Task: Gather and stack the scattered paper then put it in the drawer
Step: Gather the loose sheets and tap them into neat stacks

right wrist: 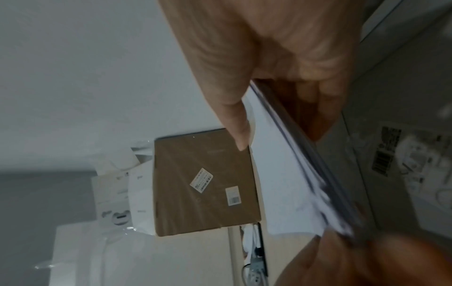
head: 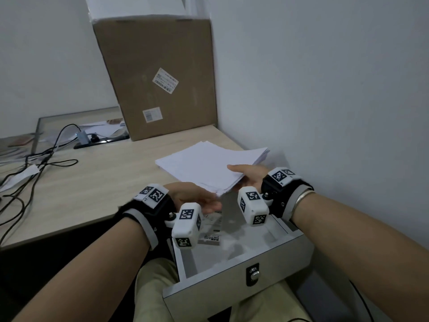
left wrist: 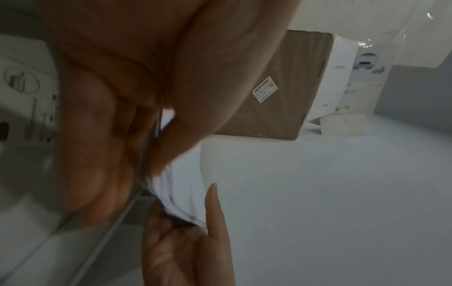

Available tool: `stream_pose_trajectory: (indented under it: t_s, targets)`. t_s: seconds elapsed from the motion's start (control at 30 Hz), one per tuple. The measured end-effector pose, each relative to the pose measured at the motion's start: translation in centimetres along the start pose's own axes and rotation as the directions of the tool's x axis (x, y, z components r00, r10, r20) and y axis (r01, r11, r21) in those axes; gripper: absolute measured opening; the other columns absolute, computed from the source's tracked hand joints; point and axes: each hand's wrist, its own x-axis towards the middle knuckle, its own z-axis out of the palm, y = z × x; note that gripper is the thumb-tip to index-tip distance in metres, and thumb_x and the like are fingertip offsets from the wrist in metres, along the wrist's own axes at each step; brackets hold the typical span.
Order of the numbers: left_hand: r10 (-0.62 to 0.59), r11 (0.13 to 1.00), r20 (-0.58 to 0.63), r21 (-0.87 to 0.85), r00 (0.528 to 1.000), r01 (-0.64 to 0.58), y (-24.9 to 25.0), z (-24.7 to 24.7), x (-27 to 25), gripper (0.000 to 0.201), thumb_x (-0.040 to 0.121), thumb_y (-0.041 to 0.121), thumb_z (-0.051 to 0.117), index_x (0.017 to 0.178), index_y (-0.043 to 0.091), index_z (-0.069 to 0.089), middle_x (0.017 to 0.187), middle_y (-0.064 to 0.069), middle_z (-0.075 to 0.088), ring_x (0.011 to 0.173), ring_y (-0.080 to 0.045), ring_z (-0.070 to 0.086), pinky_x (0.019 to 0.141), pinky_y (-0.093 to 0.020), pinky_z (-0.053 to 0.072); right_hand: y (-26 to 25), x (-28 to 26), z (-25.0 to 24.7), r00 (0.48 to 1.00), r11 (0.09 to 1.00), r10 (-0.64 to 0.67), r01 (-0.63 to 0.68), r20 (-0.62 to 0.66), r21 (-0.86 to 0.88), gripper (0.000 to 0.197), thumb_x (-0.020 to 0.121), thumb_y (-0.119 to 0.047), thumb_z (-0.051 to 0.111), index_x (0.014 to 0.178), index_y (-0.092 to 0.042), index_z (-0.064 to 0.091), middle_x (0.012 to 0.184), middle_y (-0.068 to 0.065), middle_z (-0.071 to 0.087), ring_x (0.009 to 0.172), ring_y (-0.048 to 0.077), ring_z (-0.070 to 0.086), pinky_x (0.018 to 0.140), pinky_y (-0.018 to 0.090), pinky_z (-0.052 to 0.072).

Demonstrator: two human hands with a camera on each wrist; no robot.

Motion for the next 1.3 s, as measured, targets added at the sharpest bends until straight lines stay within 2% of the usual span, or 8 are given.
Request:
stream_pose_trajectory:
  t_s: [0.2, 0.3, 0.43, 0.53, 0.63, 0.9, 1.07, 1.3]
  targets:
    - [0.158, 0.974, -0.172, 0.189, 0.972, -0.125, 0.6, -4.2, -0.6, 0.017, 0.094, 0.019, 0.058, 0.101, 0.004, 0.06, 0.068, -0.004, 0.065, 0.056, -0.011, 0.059, 0.043, -0.017, 0.046, -0.6, 4.2, -1.9, 0.961, 0.923, -0.2, 0.119, -0.192, -0.366, 0.04, 0.088, -0.001, 0.059, 0.126, -0.002, 0.049, 0.117, 0.015, 0.058, 0.096, 0.028, 0.061, 0.073, 0.035, 0.054]
    - [0.335, 0.94, -0.476, 0.114, 0.813, -0.321, 1.6, -8.6, 0.2, 0.031, 0.093, 0.021, 0.06, 0.118, 0.004, 0.054, 0.097, -0.01, 0.062, 0.077, -0.016, 0.057, 0.059, -0.022, 0.048, -1.9, 4.6, -3.0, 0.892, 0.872, -0.379, 0.256, -0.245, -0.418, 0.046, 0.087, 0.002, 0.059, 0.132, 0.0, 0.049, 0.13, 0.019, 0.057, 0.115, 0.035, 0.057, 0.098, 0.047, 0.048]
    - [0.325, 0.942, -0.668, 0.164, 0.669, -0.294, 2.6, -13.5, 1.4, 0.087, 0.084, 0.043, 0.068, 0.15, 0.011, 0.021, 0.145, -0.014, 0.039, 0.13, -0.032, 0.042, 0.103, -0.042, 0.039, -3.7, 4.0, -4.1, 0.852, 0.853, -0.489, 0.421, -0.188, -0.309, 0.038, 0.09, 0.007, 0.055, 0.127, 0.0, 0.054, 0.122, 0.012, 0.061, 0.108, 0.029, 0.059, 0.101, 0.042, 0.046]
    - [0.287, 0.953, -0.612, 0.105, 0.737, -0.284, 3.0, -15.1, 2.5, 0.102, 0.075, 0.058, 0.069, 0.15, 0.011, 0.019, 0.146, -0.014, 0.04, 0.128, -0.033, 0.046, 0.1, -0.044, 0.044, -4.5, 3.5, -3.8, 0.837, 0.826, -0.538, 0.501, -0.097, -0.258, 0.039, 0.09, 0.008, 0.053, 0.128, -0.002, 0.052, 0.119, 0.009, 0.061, 0.107, 0.022, 0.058, 0.096, 0.03, 0.043]
    - [0.39, 0.89, -0.474, -0.026, 0.79, -0.455, 3.6, -15.0, 2.6, 0.053, 0.088, 0.042, 0.061, 0.127, 0.008, 0.052, 0.1, -0.007, 0.071, 0.078, -0.022, 0.071, 0.061, -0.028, 0.056, -5.2, 4.1, -3.3, 0.826, 0.809, -0.561, 0.536, -0.048, -0.242, 0.039, 0.09, 0.007, 0.053, 0.128, -0.006, 0.053, 0.122, 0.009, 0.061, 0.112, 0.024, 0.058, 0.102, 0.033, 0.043]
    - [0.67, 0.535, -0.57, -0.074, 0.476, -0.842, 6.6, -19.2, 0.6, 0.041, 0.086, 0.012, 0.065, 0.126, 0.007, 0.056, 0.118, -0.011, 0.066, 0.088, -0.017, 0.071, 0.07, -0.028, 0.058, -10.8, 5.5, 0.8, 0.729, 0.696, -0.674, 0.681, 0.121, -0.225, 0.044, 0.085, -0.007, 0.065, 0.127, -0.009, 0.052, 0.123, 0.006, 0.063, 0.115, 0.023, 0.06, 0.103, 0.037, 0.046]
    - [0.767, 0.552, -0.369, -0.035, 0.524, -0.833, 5.4, -19.5, 0.0, 0.09, 0.051, 0.038, 0.091, 0.129, 0.012, 0.055, 0.122, -0.01, 0.066, 0.107, -0.024, 0.067, 0.08, -0.033, 0.057, -11.0, 6.8, 2.5, 0.794, 0.755, -0.546, 0.605, 0.268, -0.254, 0.061, 0.08, -0.008, 0.073, 0.135, -0.011, 0.048, 0.127, 0.01, 0.062, 0.115, 0.023, 0.061, 0.093, 0.036, 0.053]
    - [0.747, 0.534, -0.444, -0.043, 0.495, -0.844, 5.5, -20.0, 1.3, 0.064, 0.073, 0.021, 0.078, 0.13, 0.008, 0.054, 0.124, -0.013, 0.065, 0.11, -0.031, 0.064, 0.082, -0.037, 0.058, -10.6, 9.6, 3.4, 0.801, 0.776, -0.574, 0.599, 0.171, -0.198, 0.068, 0.061, -0.021, 0.087, 0.122, -0.011, 0.059, 0.113, 0.008, 0.07, 0.106, 0.028, 0.066, 0.091, 0.042, 0.054]
